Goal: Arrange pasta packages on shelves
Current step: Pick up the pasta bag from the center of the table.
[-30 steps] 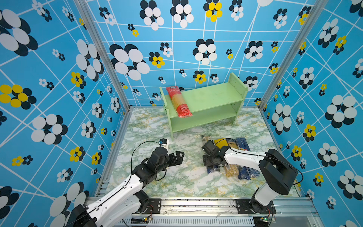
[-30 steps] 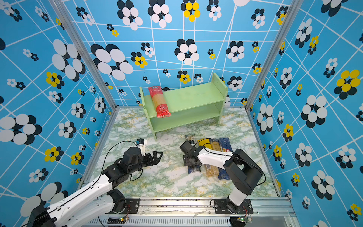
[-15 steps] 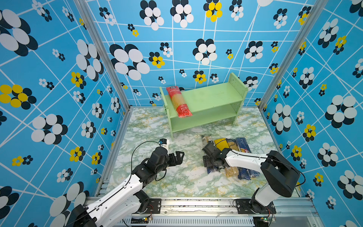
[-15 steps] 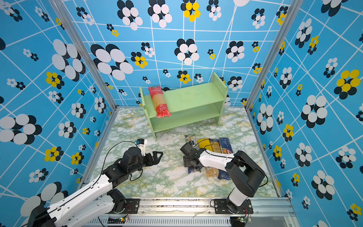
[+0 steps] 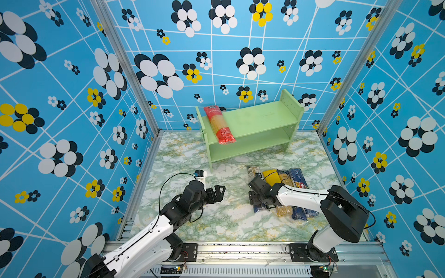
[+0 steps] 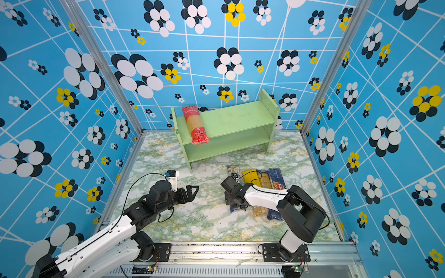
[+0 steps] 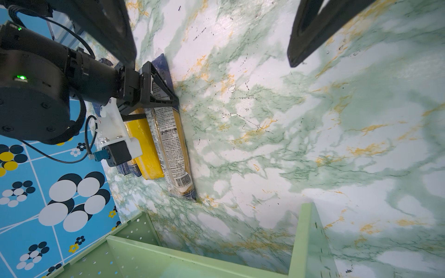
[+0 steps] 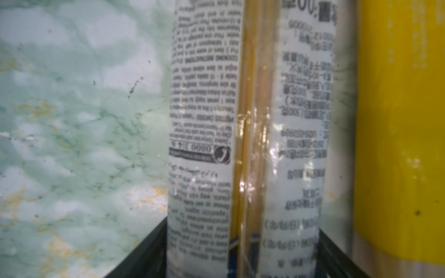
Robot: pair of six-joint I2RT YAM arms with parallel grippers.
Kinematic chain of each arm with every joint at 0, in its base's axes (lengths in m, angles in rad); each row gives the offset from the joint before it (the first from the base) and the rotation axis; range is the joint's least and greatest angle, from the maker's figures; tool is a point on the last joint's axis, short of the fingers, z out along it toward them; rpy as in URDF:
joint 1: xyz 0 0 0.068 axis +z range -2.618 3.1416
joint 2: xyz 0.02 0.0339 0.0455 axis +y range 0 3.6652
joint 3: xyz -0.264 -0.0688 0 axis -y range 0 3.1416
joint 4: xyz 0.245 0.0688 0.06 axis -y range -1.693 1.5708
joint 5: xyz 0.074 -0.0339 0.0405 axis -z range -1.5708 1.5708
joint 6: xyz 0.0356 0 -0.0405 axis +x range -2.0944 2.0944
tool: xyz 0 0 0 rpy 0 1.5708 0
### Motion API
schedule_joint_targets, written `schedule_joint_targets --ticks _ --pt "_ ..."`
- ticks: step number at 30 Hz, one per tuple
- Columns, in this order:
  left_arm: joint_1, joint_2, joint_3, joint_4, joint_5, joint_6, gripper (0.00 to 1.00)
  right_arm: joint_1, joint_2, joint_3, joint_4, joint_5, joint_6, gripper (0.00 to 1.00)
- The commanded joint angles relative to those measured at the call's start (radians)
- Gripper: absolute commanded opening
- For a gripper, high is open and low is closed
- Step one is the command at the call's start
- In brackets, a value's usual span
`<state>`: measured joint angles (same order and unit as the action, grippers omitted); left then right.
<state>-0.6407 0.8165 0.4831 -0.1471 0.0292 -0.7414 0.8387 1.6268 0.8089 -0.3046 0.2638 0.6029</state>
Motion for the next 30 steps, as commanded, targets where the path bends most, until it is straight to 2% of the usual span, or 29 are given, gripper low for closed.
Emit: schedule_joint_targets --ticks 1,4,9,20,26,30 --pt "0.009 -0.007 -0.014 -0.011 0.001 -0.003 0.99 0.024 0.078 -0.088 -0.105 -0.165 0.044 0.83" --pt "0.009 -0.002 -0.014 -0.006 0.005 -0.003 0.99 0.028 0.092 -0.089 -0.097 -0.167 0.046 0.83" --pt "0.009 -0.007 -0.015 -0.009 0.001 -0.003 0.99 0.028 0.083 -0.088 -0.097 -0.158 0.048 0.77" --pt "0.023 0.015 0.011 0.000 0.002 0.017 0.99 0.029 0.072 -0.038 -0.148 -0.133 0.024 0.59" --pt "0.025 -0.010 0.002 -0.001 0.006 0.016 0.99 0.029 0.068 -0.016 -0.163 -0.132 0.013 0.46" --pt "0.027 -0.039 -0.008 -0.018 -0.004 0.009 0.99 0.028 0.084 0.009 -0.177 -0.138 0.000 0.41"
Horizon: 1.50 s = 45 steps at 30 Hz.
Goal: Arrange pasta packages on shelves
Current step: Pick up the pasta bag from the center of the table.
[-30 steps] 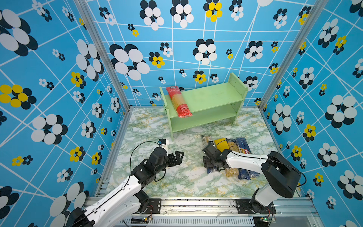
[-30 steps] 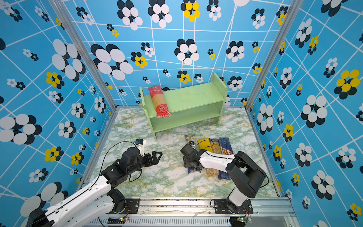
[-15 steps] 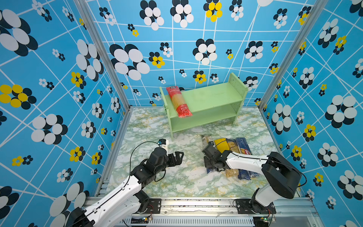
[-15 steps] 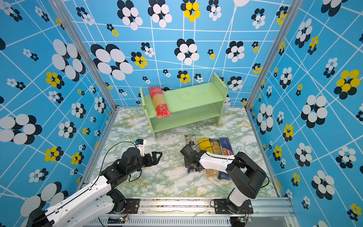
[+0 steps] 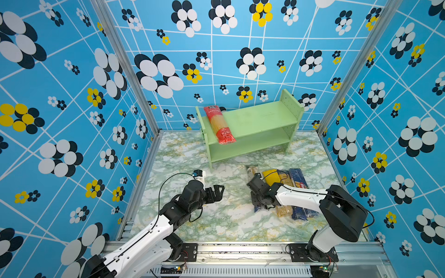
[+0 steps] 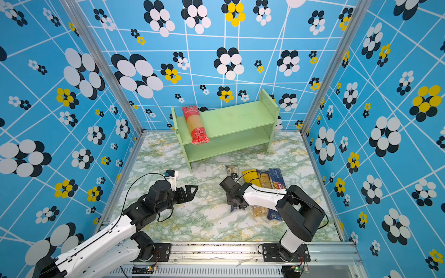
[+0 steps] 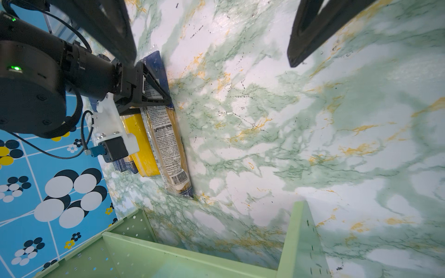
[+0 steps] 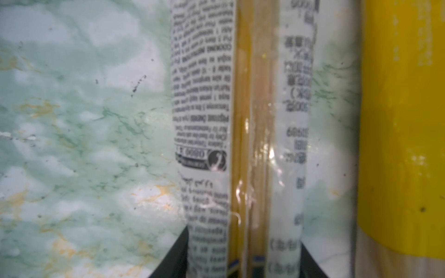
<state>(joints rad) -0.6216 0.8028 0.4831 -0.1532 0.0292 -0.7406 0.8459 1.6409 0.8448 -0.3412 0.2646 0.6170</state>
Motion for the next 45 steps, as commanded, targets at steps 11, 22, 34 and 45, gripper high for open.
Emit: schedule_joint_targets --ticks 11,22,34,45 --pt "0.018 -0.045 -0.015 -0.031 -0.005 0.006 0.99 0.021 0.066 0.031 -0.187 -0.146 -0.041 0.24" --pt "0.025 -0.042 -0.015 -0.034 -0.004 0.004 0.99 0.007 0.046 0.072 -0.215 -0.149 -0.067 0.00" --pt "0.031 -0.040 -0.015 -0.038 -0.003 0.003 0.99 -0.059 0.016 0.118 -0.243 -0.289 -0.165 0.00" --pt "0.041 -0.045 -0.015 -0.043 -0.003 0.005 0.99 -0.082 -0.052 0.160 -0.319 -0.251 -0.211 0.00"
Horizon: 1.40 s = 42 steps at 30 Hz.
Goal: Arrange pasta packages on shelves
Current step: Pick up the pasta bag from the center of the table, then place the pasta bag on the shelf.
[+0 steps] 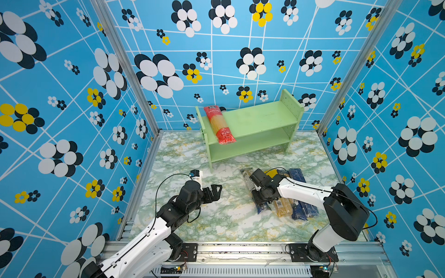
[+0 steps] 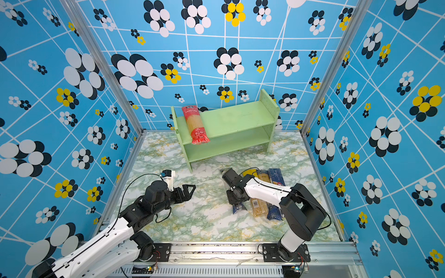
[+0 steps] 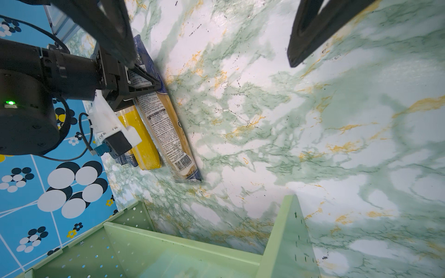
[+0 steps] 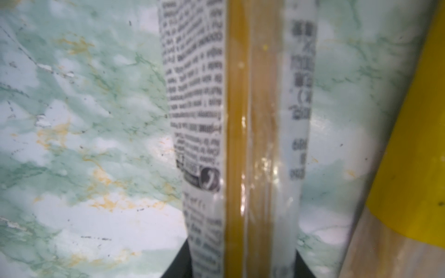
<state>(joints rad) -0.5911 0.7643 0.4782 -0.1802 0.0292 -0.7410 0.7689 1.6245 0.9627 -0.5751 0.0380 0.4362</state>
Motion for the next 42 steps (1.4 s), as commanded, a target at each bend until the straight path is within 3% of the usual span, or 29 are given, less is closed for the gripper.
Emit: schedule_joint_targets --ticks 1,24,42 --pt "0.010 -0.007 -0.012 -0.016 -0.002 0.006 0.99 -0.005 -0.040 0.051 -0.097 -0.019 -0.034 0.00" --pt "0.020 -0.003 -0.022 -0.006 0.006 0.000 0.99 -0.030 -0.218 0.110 -0.201 0.072 -0.035 0.00" --pt "0.028 0.003 -0.024 0.005 0.018 0.003 0.99 -0.043 -0.334 0.281 -0.372 0.098 -0.069 0.00"
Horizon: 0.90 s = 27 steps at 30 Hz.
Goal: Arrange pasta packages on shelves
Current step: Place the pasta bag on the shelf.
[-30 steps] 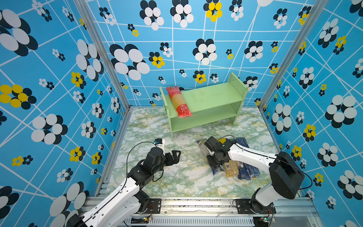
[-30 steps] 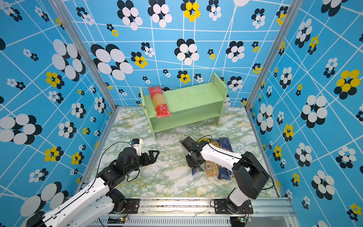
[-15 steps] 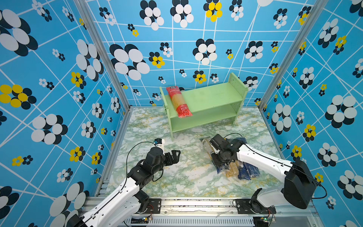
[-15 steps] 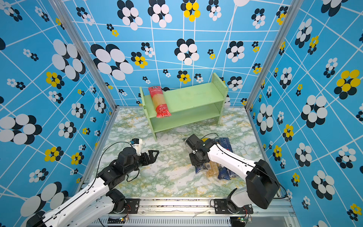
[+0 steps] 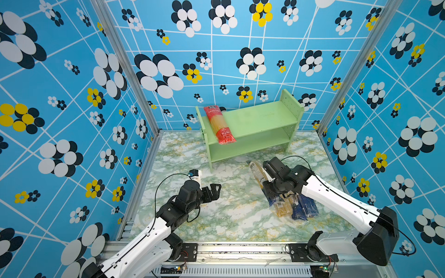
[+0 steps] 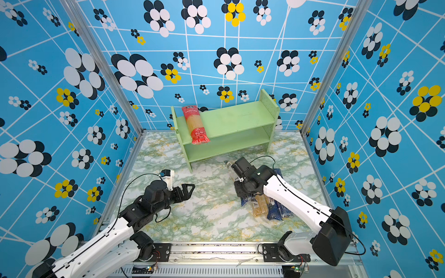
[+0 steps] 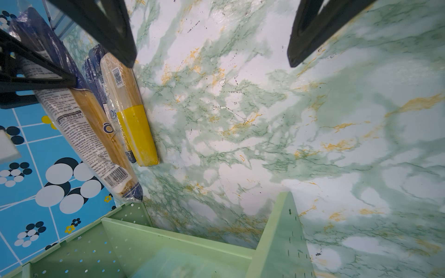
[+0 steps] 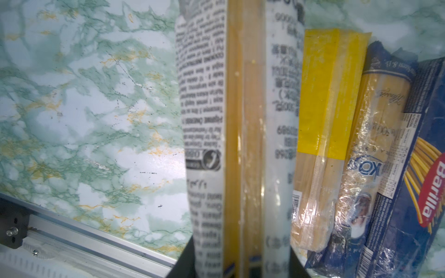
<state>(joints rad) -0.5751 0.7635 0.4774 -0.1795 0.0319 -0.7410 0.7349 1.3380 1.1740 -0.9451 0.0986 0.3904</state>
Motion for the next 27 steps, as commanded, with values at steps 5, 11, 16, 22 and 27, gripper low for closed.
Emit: schedule_joint_targets --ticks 5,11,16,22,27 --pt "0.015 0.004 -0.026 0.010 0.019 0.005 0.99 -0.011 -0.078 0.124 -0.056 0.056 -0.036 0.00" --pt "0.020 0.010 -0.030 0.020 0.025 0.005 0.99 -0.014 -0.106 0.182 -0.102 0.066 -0.040 0.00" --pt "0.027 0.023 -0.031 0.033 0.035 0.009 0.99 -0.016 -0.118 0.239 -0.138 0.087 -0.048 0.00" --pt "0.038 0.048 -0.030 0.047 0.050 0.019 0.99 -0.017 -0.125 0.329 -0.183 0.113 -0.065 0.00" --pt "0.046 0.053 -0.024 0.051 0.064 0.027 0.99 -0.020 -0.119 0.415 -0.205 0.127 -0.083 0.00"
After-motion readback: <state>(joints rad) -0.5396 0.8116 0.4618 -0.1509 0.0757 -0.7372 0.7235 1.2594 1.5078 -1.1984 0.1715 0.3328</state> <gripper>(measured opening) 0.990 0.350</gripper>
